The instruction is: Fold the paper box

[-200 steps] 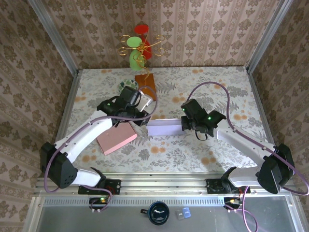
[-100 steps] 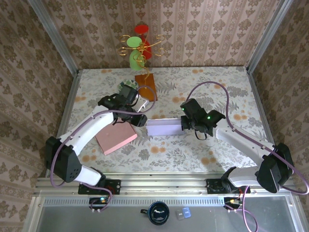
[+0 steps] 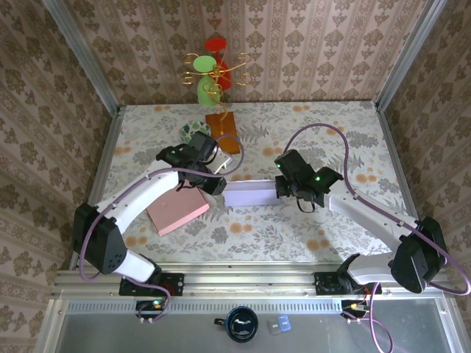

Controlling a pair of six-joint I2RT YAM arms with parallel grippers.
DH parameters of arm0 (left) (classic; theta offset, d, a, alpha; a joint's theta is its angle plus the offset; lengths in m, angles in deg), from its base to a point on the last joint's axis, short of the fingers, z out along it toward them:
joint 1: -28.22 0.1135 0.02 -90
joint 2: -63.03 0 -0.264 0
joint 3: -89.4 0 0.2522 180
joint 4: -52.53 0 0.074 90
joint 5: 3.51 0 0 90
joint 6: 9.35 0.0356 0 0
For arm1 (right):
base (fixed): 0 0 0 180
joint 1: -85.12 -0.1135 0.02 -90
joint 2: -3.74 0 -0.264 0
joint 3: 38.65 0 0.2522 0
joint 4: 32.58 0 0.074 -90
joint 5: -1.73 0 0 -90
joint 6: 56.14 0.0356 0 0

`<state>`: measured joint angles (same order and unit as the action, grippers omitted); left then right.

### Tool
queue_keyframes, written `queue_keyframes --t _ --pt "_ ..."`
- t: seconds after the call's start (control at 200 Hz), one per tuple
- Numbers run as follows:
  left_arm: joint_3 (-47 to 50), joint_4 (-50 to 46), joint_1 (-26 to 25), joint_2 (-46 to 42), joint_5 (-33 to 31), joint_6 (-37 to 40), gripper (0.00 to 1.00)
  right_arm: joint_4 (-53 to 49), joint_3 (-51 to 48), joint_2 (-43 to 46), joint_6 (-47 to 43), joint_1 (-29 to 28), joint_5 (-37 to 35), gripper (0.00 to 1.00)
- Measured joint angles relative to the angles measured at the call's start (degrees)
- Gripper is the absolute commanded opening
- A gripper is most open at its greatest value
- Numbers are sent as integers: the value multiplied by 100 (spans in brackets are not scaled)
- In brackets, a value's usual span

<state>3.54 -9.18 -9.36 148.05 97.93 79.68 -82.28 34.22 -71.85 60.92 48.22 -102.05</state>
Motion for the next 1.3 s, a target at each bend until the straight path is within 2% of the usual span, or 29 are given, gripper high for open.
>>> queue_keyframes --t 0.27,0.47,0.76,0.945,1.14,1.3 --pt "-131 -7 -66 33 -221 57 20 0 0 0 0 0 0 0" --pt "-160 -7 -72 39 -273 70 12 0 4 -2 -2 0 0 0" --pt "-162 -9 -151 55 -348 74 11 2 4 -7 -2 0 0 0" --pt "-260 -59 -223 111 -503 48 5 2 4 -11 0 0 0 0" --pt "-433 -234 -227 243 -505 -295 0 4 4 -13 0 0 0 0" --pt "-466 -330 -269 260 -483 -745 0 4 9 -17 4 0 0 0"
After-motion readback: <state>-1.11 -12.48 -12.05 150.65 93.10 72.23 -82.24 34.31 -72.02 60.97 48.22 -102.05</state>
